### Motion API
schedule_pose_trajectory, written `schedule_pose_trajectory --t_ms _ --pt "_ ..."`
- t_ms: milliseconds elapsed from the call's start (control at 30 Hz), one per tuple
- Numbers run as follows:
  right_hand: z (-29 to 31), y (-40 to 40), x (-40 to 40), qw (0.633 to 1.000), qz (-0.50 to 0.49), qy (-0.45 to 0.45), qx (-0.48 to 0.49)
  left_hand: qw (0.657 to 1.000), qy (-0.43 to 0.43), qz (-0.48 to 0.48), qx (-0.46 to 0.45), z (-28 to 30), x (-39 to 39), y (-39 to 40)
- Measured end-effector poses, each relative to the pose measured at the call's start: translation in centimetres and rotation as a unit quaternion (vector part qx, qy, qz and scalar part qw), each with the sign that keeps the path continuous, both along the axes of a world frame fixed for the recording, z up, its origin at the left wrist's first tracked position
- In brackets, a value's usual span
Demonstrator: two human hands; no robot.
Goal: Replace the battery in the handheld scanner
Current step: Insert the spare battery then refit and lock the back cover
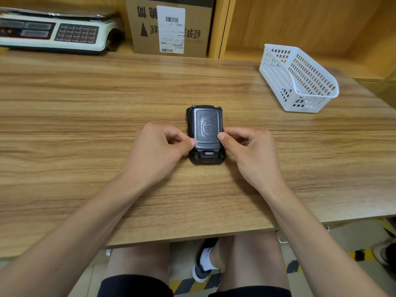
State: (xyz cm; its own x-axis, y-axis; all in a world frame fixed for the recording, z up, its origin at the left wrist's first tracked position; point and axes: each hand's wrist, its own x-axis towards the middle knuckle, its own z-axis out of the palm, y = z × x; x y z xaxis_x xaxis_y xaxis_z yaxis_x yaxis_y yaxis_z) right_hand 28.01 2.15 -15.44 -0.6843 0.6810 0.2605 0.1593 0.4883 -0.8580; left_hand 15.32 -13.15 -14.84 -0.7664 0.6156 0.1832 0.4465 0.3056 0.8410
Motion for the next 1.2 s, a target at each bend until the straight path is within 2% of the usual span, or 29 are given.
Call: schedule_pose_trajectory --t_ms 400,500,800,1200 --pt "0.3 -0.4 0.2 1.0 -0.002 -0.022 0.019 0.999 -0.024 -0.046 0.016 0.4 -2.1 1.3" --pt "0.4 -0.4 0.3 1.0 0.0 -0.023 0.018 0.998 0.025 -0.05 -0.026 0.6 -2.7 2.1" --pt "0.8 -0.8 0.5 1.0 0.005 -0.019 0.021 0.994 0.102 -0.028 -0.023 -0.1 -2.1 1.9" --pt "0.6 -0.9 0.5 0.999 0.008 -0.02 0.045 0.992 0.124 -0.014 -0.032 -0.6 -1.3 2.0"
